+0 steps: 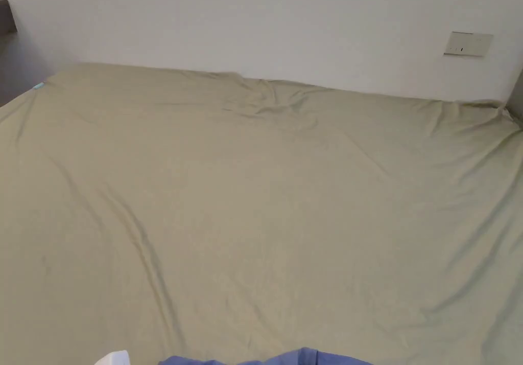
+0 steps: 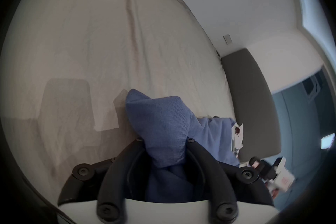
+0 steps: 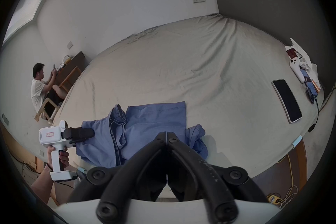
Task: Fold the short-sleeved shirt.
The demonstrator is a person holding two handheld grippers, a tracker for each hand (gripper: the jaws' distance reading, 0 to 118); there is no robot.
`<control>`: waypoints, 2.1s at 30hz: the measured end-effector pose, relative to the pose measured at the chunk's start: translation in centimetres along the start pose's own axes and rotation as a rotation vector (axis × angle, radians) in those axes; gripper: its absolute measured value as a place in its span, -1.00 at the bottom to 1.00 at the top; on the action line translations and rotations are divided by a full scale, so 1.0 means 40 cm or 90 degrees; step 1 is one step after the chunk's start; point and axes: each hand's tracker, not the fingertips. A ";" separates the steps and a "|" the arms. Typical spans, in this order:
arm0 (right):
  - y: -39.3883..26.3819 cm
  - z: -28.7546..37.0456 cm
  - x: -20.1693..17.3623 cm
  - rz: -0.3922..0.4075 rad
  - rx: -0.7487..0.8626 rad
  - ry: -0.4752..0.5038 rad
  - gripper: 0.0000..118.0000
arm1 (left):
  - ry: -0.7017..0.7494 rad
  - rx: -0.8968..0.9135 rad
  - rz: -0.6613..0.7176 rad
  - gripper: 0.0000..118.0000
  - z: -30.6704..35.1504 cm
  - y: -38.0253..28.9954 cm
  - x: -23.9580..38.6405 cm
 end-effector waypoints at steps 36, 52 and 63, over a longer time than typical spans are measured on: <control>-0.070 0.066 0.131 -0.094 0.022 -0.085 -1.00 | -0.038 -0.211 -0.301 -0.19 -0.210 -0.173 0.517; -0.064 0.025 0.105 -0.090 0.007 -0.043 -1.00 | 0.016 -0.139 -0.254 -0.95 -0.076 -0.129 0.414; -0.089 0.043 0.108 -0.097 -0.007 -0.038 -1.00 | -0.020 -0.210 -0.234 -0.95 -0.343 -0.215 0.495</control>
